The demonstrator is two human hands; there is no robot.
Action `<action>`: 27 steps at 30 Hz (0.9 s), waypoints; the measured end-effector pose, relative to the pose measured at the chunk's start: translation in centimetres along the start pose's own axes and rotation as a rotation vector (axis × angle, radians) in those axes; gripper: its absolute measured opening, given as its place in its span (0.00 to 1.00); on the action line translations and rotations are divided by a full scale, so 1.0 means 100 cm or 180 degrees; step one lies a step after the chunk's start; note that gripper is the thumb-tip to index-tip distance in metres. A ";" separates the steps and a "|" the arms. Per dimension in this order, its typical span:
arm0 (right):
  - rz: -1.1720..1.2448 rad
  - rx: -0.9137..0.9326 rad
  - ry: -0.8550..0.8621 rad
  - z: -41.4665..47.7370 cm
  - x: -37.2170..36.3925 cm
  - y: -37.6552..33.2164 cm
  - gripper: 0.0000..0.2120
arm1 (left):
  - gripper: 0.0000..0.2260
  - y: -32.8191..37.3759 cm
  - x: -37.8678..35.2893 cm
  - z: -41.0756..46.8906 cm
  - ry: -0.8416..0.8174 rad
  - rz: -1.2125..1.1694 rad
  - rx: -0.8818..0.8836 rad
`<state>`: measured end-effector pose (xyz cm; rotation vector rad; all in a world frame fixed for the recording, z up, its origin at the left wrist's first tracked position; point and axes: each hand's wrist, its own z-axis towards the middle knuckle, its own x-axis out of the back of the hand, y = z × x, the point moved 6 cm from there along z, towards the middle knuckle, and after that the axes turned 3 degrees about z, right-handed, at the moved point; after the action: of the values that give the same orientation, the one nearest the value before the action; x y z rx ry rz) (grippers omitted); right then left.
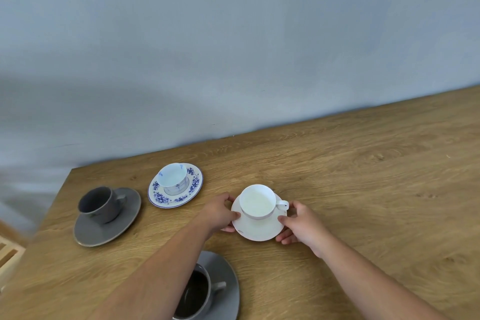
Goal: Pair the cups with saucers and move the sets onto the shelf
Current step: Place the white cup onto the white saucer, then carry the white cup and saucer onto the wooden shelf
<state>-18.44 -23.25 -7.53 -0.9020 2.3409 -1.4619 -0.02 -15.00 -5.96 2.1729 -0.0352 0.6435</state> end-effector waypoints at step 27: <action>-0.0855 0.0927 -0.1628 -0.073 -0.148 -0.116 0.17 | 0.12 -0.058 0.116 -0.208 0.2195 -0.1018 0.0200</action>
<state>-6.22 -12.47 4.31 -1.3505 1.6440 -1.4038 2.44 6.40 5.75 1.8485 0.6866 1.1706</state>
